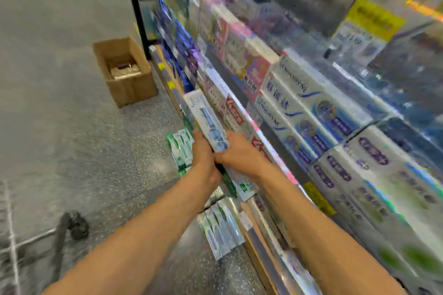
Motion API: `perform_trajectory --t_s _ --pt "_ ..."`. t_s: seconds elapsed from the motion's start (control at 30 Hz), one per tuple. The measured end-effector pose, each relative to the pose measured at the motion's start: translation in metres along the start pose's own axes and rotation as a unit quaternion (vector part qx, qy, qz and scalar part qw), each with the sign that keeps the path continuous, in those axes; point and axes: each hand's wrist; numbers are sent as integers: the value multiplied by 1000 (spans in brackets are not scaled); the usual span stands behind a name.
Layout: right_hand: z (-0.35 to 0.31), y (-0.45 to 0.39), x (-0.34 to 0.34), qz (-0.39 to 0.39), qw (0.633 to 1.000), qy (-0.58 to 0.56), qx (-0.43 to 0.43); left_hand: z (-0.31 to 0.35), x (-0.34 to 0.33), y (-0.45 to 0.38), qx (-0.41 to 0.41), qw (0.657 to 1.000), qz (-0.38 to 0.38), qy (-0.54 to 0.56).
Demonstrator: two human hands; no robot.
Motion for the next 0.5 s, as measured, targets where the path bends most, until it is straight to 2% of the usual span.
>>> perform_trajectory --t_s 0.13,0.23,0.37,0.5 --pt "-154 36 65 12 993 29 112 116 -34 137 -94 991 -28 95" --pt "-248 64 88 14 983 38 179 187 -32 220 -156 976 -42 144" --pt "-346 109 83 -38 955 104 276 252 15 290 -181 963 -41 196" --pt "-408 164 44 -99 928 123 336 291 91 338 -214 950 -13 227"
Point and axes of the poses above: each hand's wrist, its own y-axis away from the middle knuckle, its own x-axis out of the back of the hand, z = x × y, and after that the axes turned 14 degrees about z, right-handed
